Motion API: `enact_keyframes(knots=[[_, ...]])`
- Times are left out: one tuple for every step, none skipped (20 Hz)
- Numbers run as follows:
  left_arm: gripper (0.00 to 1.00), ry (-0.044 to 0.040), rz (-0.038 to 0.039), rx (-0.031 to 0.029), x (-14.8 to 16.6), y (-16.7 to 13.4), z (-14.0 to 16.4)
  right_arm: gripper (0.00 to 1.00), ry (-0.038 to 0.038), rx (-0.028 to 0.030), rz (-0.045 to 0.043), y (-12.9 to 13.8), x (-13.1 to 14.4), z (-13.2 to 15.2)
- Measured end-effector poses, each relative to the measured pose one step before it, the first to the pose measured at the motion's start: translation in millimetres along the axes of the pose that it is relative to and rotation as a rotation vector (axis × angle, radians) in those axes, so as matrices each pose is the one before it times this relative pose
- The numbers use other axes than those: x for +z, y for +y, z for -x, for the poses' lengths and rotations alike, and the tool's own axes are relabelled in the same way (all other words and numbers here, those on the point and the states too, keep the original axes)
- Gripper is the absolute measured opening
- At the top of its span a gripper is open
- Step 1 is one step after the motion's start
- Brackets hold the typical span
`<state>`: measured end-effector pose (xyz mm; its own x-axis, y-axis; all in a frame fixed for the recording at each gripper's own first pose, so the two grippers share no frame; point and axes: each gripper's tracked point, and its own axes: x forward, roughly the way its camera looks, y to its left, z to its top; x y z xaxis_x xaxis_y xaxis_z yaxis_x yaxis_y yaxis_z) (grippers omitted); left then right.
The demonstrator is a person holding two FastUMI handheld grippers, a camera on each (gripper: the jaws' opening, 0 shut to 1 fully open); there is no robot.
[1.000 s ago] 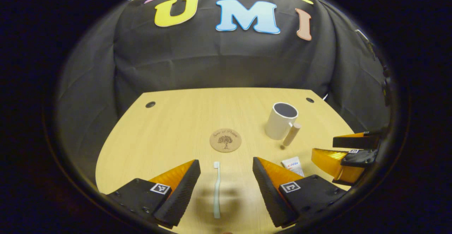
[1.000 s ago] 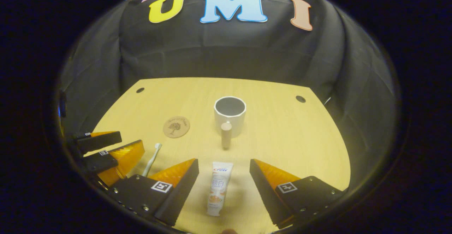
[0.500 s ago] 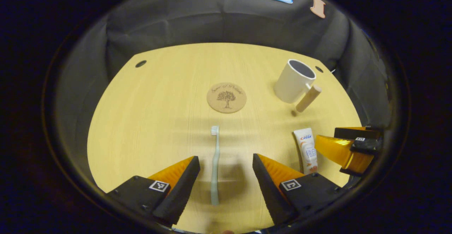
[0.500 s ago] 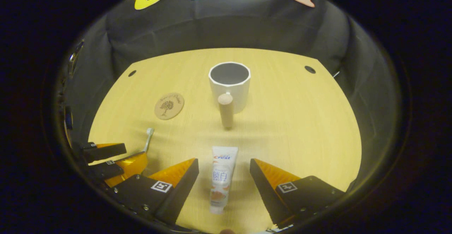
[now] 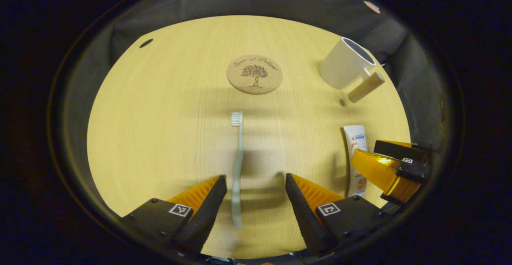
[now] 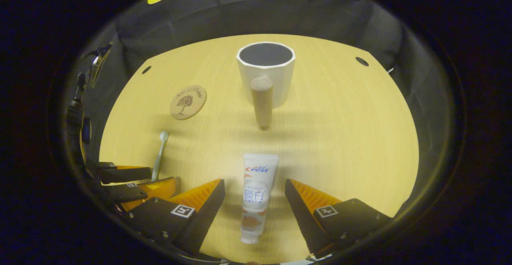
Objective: Put the toothbrush and toothpaste on the desktop into the cup, then pick up the cup and place it on the coaster on the desktop.
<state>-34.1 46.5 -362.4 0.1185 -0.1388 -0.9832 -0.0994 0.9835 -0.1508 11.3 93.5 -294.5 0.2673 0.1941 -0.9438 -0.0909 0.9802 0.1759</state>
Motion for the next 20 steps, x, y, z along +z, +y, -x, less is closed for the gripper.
enact_keyframes(knots=[[0.98, 0.00798, -0.00585, 0.00552, 0.49, 1.72, -1.85, 0.94, 0.00553, -0.00434, -0.00007, -1.12, -1.05, -1.71], [0.98, 0.00657, -0.00161, 0.00438, -0.67, 2.34, -1.22, 0.94, 0.005, -0.00544, 0.0026, -1.62, -0.33, -0.36], [0.96, 0.00348, -0.00647, 0.00043, 0.89, 0.55, 0.03, 0.94, 0.00358, -0.00289, 0.00235, -0.05, -1.03, -2.08], [0.96, 0.00782, -0.0084, 0.00339, -0.8, 1.12, 0.13, 0.94, 0.00703, -0.00365, 0.00192, -0.98, -0.47, -1.06], [0.96, 0.00925, -0.0069, 0.00251, -0.13, 0.12, -0.29, 0.94, 0.00717, -0.00349, 0.00266, -1.02, -1.35, -2.04], [0.96, 0.01259, -0.0089, 0.00438, -0.8, -0.25, -0.23, 0.96, 0.01021, -0.00624, 0.00139, -1.34, -1.15, -1.59], [0.95, 0.01065, -0.01209, 0.00613, 0.19, 0.86, -0.35, 0.94, 0.00644, -0.00133, -0.00113, -0.15, -0.86, -2.44], [0.96, 0.00395, -0.01252, 0.01358, 0.24, 1.47, -1.16, 0.96, 0.00632, -0.00003, -0.00191, 0.45, -0.34, -2.18], [0.94, 0.01361, -0.00371, 0.01941, -0.54, 1.41, -0.87, 0.94, 0.00577, -0.00499, -0.00017, -0.57, -0.94, -1.44], [0.93, 0.00291, -0.00495, 0.022, 1.2, 2.2, -1.52, 0.94, 0.00239, -0.00481, 0.00098, -0.55, 0.41, -1.21], [0.87, -0.0041, -0.00105, 0.00484, 2.33, -0.47, 0.69, 0.93, 0.00262, -0.00595, 0.00087, -0.04, -0.77, -2.41], [0.83, -0.00745, -0.0062, 0.00086, 3.14, -1.86, 0.18, 0.91, 0.00345, -0.00106, -0.00104, 0.66, -0.15, -1.72], [0.78, -0.01241, -0.01015, -0.00207, 2.98, -0.61, -2.17, 0.9, 0.00912, -0.00222, -0.00013, 0.7, -2.17, -1.92], [0.74, -0.00919, -0.00463, 0.00119, 3.06, -0.79, -2.28, 0.9, -0.00114, -0.02091, 0.00622, -3.41, 0.47, -0.66], [0.62, -0.00568, -0.00713, 0.00237, 1.79, -0.36, 0.05, 0.85, -0.00718, -0.00937, 0.00453, -1.05, 1.35, -1.02], [0.57, -0.00728, -0.00527, -0.00474, 1.9, -2.49, 0.63, 0.82, 0.00766, -0.00365, 0.00309, -0.2, -1.41, 0.64], [0.41, -0.00999, 0.00022, -0.00185, 1.09, 0.35, 0.52, 0.81, 0.00129, -0.00824, 0.00685, -1.65, -0.49, 0.15], [0.38, -0.00115, 0.00015, -0.00316, -0.91, 0.02, -0.84, 0.79, -0.00404, -0.00404, -0.00053, -1.78, 2.08, -1.54], [0.37, -0.00677, -0.00557, -0.00489, 0.46, 0.19, 1.22, 0.65, 0.00919, -0.00153, -0.0003, -0.38, -3.08, 3.26], [0.35, -0.00695, -0.00851, -0.00487, -0.46, 0.62, 0.15, 0.65, 0.00162, 0.00415, -0.00955, -0.98, -0.08, -0.39]])
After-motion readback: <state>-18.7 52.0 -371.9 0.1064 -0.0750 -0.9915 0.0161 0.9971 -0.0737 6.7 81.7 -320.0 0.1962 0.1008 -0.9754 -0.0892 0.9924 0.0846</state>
